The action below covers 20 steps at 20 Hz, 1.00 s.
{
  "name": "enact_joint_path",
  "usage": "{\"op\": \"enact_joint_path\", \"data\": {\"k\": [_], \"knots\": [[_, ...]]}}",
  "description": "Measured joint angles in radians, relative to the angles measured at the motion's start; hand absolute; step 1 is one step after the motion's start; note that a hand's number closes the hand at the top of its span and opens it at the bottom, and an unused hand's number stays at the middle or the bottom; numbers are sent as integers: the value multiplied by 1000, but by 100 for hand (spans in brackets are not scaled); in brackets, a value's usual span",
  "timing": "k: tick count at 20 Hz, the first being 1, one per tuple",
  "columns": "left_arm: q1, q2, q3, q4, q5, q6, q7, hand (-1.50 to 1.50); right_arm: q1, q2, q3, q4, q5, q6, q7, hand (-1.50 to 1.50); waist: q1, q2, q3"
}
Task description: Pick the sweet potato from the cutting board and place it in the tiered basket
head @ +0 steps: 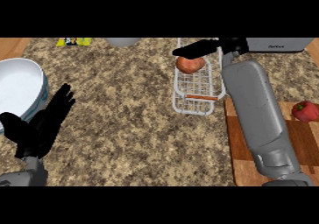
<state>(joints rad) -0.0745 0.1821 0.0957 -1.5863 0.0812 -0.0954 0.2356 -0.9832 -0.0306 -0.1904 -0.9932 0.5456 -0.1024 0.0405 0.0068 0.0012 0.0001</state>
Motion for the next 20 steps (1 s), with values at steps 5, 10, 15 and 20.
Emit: {"op": "enact_joint_path", "data": {"k": [5,10,15,20], "knots": [[10,2,2,2,-1,-7,-7,0,-26,-21,-129,-10,-147,5,5,-150,0,0,0],[21,1,6,-1,-3,-8,-13,0,-41,-86,-235,-30,-261,7,35,-150,-3,-1,0],[11,3,10,16,-5,-13,-15,0,-19,-201,-319,-35,-333,16,34,-150,-5,0,0],[43,-8,-1,-8,-12,-15,-28,0,24,-362,-413,23,-417,100,7,-150,-3,0,0]]}}
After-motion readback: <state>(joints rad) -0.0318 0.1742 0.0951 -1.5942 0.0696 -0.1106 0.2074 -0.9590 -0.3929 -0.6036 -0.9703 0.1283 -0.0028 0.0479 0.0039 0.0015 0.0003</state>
